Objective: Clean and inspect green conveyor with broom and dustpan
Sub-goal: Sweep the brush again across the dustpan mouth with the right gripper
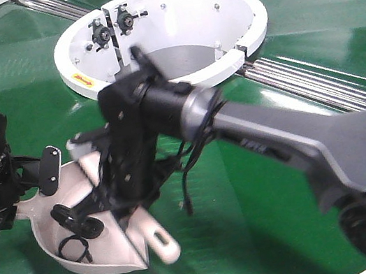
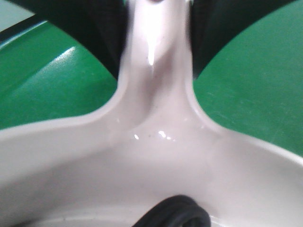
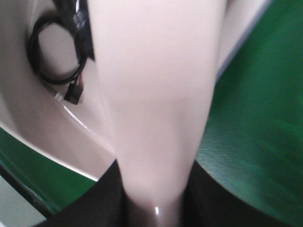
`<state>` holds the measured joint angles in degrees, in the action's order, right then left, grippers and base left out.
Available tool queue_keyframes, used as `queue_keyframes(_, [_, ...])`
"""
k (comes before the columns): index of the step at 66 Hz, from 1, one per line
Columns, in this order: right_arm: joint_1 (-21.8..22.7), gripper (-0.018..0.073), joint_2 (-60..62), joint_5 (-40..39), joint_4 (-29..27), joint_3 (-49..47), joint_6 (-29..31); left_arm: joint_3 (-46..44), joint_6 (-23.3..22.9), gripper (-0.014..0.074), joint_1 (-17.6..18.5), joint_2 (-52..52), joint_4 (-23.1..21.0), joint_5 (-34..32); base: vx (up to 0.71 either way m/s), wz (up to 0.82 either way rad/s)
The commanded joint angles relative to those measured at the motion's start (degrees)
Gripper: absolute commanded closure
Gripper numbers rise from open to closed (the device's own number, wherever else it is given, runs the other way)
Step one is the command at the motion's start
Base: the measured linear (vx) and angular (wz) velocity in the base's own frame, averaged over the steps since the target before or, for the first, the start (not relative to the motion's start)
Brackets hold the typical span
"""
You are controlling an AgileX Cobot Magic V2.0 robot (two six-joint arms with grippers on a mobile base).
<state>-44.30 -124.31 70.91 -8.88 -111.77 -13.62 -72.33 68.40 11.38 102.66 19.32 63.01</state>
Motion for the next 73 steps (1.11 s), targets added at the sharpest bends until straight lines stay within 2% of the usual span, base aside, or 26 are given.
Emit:
queue_keyframes(1, [2.49, 0.0564, 6.29, 3.08, 1.35, -1.70, 0.39, -1.47, 0.67, 0.0603, 0.29, -2.53, 0.35, 1.14, 0.00, 0.00])
queue_keyframes(11, [7.16, 0.0564, 10.29, 3.08, 1.60, 1.84, 1.28, -1.47, 0.67, 0.0603, 0.29, -2.53, 0.35, 1.14, 0.00, 0.00])
queue_keyframes(28, [16.68, 0.0564, 19.04, 2.28, 4.16, 17.18, 6.75, -1.47, 0.67, 0.0603, 0.29, -2.53, 0.35, 1.14, 0.00, 0.00])
queue_keyframes(38, [21.41, 0.0564, 23.26, -1.14, 4.08, 26.06, 10.74, -1.47, 0.67, 0.0603, 0.29, -2.53, 0.35, 1.14, 0.00, 0.00])
queue_keyframes(48, [26.02, 0.0564, 25.26, -5.61, 3.72, 34.59, 10.90, -1.47, 0.67, 0.0603, 0.29, -2.53, 0.35, 1.14, 0.00, 0.00])
queue_keyframes(57, [25.97, 0.0564, 25.26, -6.46, 3.43, 38.00, 12.87, -1.47, 0.67, 0.0603, 0.29, -2.53, 0.35, 1.14, 0.00, 0.00])
queue_keyframes(73, [20.12, 0.0564, 23.20, -9.84, 3.24, 36.43, 10.50, -1.47, 0.67, 0.0603, 0.29, -2.53, 0.35, 1.14, 0.00, 0.00])
